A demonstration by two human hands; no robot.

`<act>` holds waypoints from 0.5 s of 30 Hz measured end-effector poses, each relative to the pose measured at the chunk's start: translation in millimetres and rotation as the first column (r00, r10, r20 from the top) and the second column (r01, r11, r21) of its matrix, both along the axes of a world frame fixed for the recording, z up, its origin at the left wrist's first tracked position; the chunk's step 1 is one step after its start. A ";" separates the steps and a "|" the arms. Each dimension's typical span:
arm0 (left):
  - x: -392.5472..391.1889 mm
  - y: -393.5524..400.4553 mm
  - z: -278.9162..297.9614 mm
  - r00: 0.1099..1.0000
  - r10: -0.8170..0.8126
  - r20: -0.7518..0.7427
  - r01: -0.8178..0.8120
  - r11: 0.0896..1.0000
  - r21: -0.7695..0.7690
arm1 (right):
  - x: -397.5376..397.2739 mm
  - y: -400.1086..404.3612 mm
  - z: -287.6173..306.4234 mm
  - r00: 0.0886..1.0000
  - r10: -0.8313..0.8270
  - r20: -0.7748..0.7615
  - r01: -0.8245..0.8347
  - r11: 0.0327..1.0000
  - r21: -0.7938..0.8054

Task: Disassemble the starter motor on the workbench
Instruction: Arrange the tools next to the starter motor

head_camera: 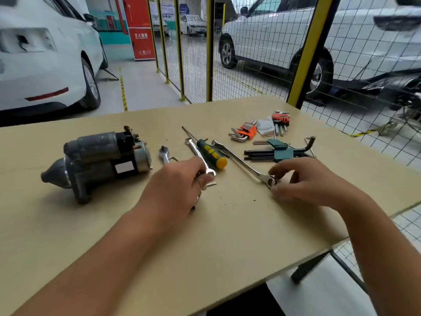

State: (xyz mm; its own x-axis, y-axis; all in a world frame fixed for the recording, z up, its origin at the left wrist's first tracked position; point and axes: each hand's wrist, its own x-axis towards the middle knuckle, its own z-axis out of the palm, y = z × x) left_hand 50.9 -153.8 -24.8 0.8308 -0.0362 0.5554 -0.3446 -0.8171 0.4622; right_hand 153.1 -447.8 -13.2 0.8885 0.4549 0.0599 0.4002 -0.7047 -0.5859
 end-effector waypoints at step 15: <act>-6.8 47.0 5.3 0.996 -0.035 -0.086 0.004 0.940 -0.340 | 19.9 13.1 -2.6 0.997 0.014 0.073 0.004 0.968 -0.252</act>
